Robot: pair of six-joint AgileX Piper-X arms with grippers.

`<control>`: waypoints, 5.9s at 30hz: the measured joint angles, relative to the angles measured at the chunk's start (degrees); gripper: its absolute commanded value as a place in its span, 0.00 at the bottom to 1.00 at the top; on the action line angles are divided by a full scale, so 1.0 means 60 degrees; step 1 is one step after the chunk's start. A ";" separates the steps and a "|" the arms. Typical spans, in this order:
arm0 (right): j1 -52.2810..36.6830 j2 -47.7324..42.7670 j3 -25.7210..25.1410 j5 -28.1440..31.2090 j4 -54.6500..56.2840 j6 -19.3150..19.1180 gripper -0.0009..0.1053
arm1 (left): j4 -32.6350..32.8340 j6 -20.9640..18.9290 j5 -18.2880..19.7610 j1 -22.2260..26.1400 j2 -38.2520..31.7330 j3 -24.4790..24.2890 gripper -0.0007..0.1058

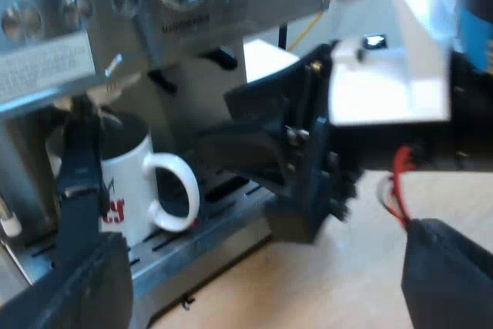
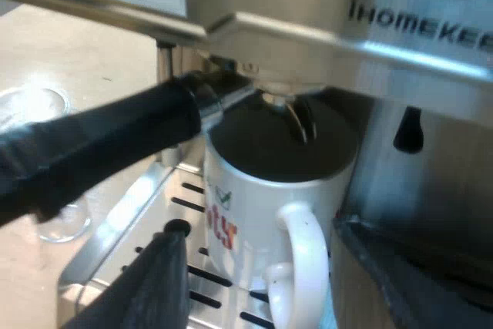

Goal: Place mug into machine

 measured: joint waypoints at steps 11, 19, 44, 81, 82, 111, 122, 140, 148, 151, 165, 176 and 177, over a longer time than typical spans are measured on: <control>0.0848 -0.1366 0.0000 0.0528 0.0605 0.0000 0.22 | 0.0227 0.0000 0.0000 0.0000 -0.0018 -0.0788 0.69; 0.0870 -0.1741 0.0000 0.0578 0.0581 -0.0088 0.01 | 0.0286 0.0008 0.0000 0.0000 -0.0018 -0.0966 0.69; -0.0324 0.0222 -0.1275 -0.1152 -0.0628 -0.0939 0.01 | 0.0127 0.0008 -0.0209 0.0000 -0.0018 -0.0966 0.69; -0.1191 0.0918 -0.1832 -0.1375 -0.0692 -0.0939 0.01 | 0.0119 0.0008 -0.0209 0.0000 -0.0018 -0.0966 0.69; -0.1191 0.0886 -0.1832 -0.1399 -0.0692 -0.0939 0.01 | 0.0119 0.0008 -0.0209 0.0000 -0.0018 -0.0966 0.69; -0.1227 -0.2771 -0.1832 -0.0744 0.3582 -0.0836 0.82 | 0.0160 0.0031 -0.0258 0.0000 0.1281 -0.2506 0.69; -0.4850 -0.4400 -0.1832 -0.2175 0.5787 -0.0192 0.82 | 0.0160 0.0031 -0.0574 0.1466 0.3528 -0.4055 0.69; -1.0372 -0.7834 0.0208 -0.4717 0.8112 -0.0312 0.82 | 0.1188 0.0031 -0.0944 0.3701 0.3112 -0.4229 0.69; -1.0470 -1.0230 0.0994 -0.5054 0.8877 -0.0547 0.82 | 0.1252 0.0031 -0.1281 0.3701 0.0967 -0.3532 0.69; -1.0470 -1.1019 0.0994 -0.5441 0.9320 -0.0564 0.82 | 0.1541 0.0031 -0.1278 0.3701 0.0044 -0.2991 0.69; -1.0470 -1.4072 0.0994 -0.5951 1.1332 -0.0587 0.82 | 0.4392 0.0031 -0.1291 0.3701 -0.2712 -0.1730 0.69; -1.0470 -1.4072 0.1307 -0.6180 1.2168 -0.0587 0.82 | 0.6110 0.0031 -0.1322 0.3701 -0.2712 -0.1487 0.69; -1.0470 -1.4072 0.1401 -0.6198 1.2126 -0.0587 0.82 | 0.5978 0.0031 -0.1322 0.3701 -0.2712 -0.1383 0.69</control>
